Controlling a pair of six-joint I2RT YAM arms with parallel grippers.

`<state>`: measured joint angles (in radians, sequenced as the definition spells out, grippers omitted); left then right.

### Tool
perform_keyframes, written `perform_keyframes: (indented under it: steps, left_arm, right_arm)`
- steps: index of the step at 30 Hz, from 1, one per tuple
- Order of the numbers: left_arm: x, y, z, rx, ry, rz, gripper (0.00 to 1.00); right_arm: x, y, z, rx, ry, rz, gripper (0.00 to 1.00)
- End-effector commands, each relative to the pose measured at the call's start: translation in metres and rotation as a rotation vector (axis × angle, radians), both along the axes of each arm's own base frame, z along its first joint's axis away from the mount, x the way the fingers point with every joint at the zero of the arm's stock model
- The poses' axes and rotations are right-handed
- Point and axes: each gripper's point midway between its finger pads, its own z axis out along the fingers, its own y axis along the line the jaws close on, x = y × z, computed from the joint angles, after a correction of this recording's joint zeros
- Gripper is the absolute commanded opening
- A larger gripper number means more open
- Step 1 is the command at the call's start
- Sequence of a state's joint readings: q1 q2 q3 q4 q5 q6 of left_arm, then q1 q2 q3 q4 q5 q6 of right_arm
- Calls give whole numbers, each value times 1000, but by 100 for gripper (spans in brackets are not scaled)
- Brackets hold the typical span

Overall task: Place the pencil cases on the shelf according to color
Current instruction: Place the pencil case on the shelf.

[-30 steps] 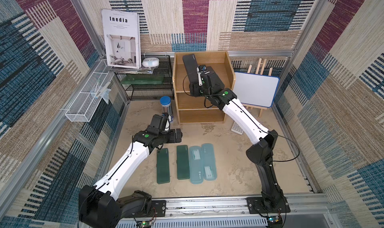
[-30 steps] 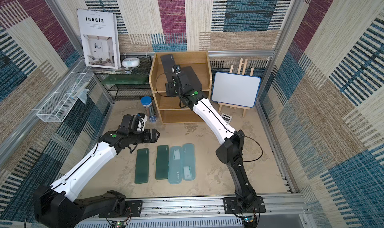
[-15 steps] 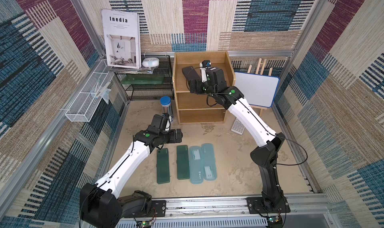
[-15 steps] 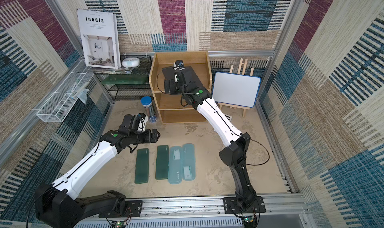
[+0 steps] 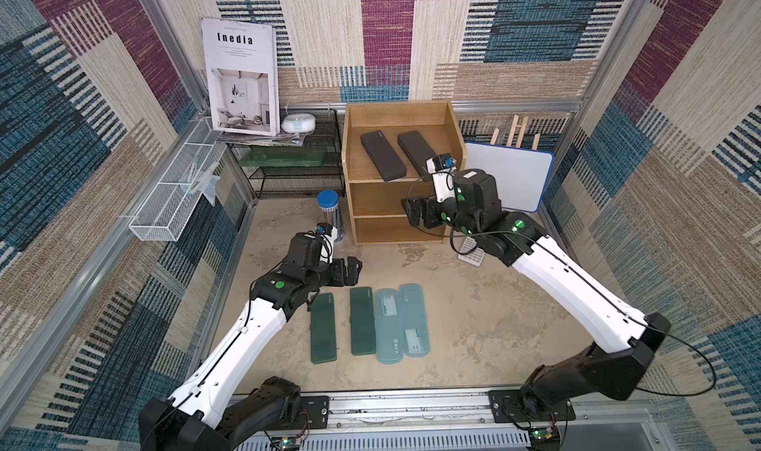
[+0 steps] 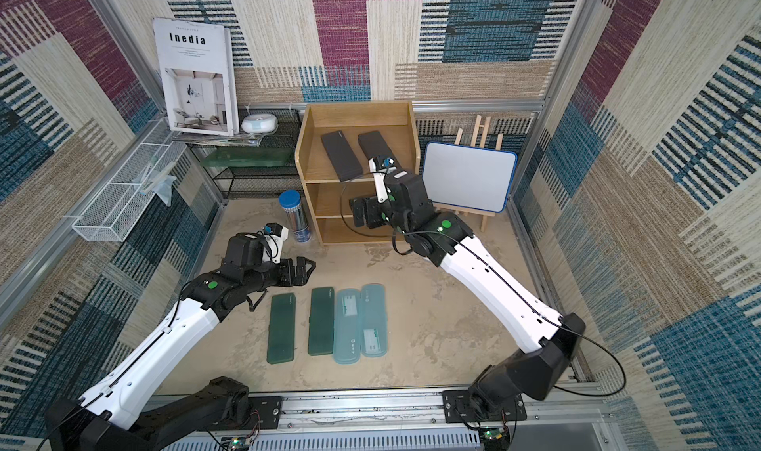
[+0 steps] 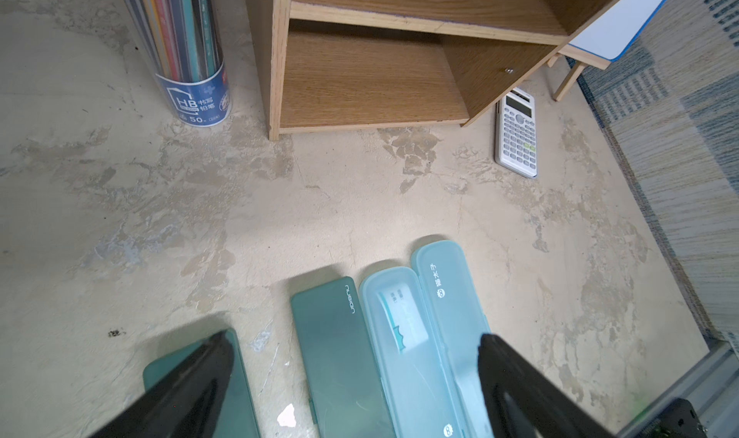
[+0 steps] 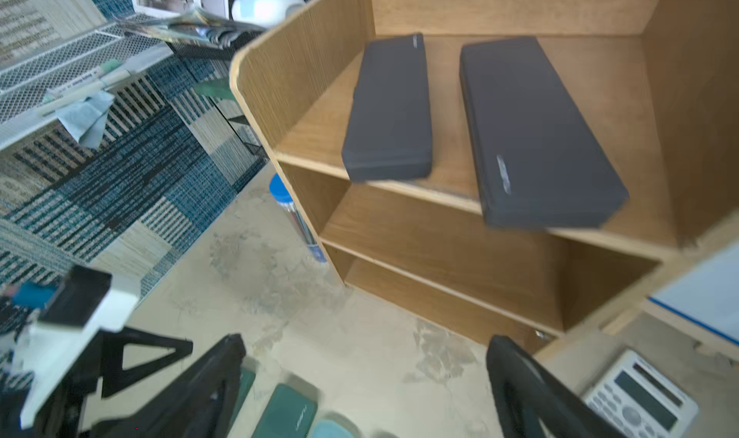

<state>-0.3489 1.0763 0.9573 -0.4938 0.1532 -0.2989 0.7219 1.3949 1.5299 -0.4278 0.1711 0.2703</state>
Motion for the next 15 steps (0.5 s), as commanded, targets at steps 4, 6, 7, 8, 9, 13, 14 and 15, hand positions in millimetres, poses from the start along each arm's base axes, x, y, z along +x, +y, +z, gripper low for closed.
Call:
perform_keyframes:
  steps: [4,6,7,8,9,13,14,15]
  left_arm:
    - [6,-1,8,7,-48,-9,100]
    - [7,-1,5,14,-36,-9,99]
    - [7,-1,4,18,-32,-10,100]
    - [8,-1,3,21,-28,-11,100]
    - [9,-2,3,22,-26,-12,99]
    - [11,-2,1,23,-20,-11,100]
    - [12,-2,0,24,-17,-9,100]
    - [12,-2,-2,25,-11,-8,100]
  right_arm:
    - [-53,-30,-62,84,111,-13,98]
    - [-71,-35,-95,68,168,-9,98]
    - [-77,-38,-110,61,197,-17,98]
    - [-84,-40,-126,50,227,-18,98]
    - [-91,-43,-144,39,263,-22,98]
    - [-109,-45,-197,12,375,-18,98]
    - [-114,-44,-209,-1,404,-12,98]
    - [-119,-43,-223,-19,436,-7,98]
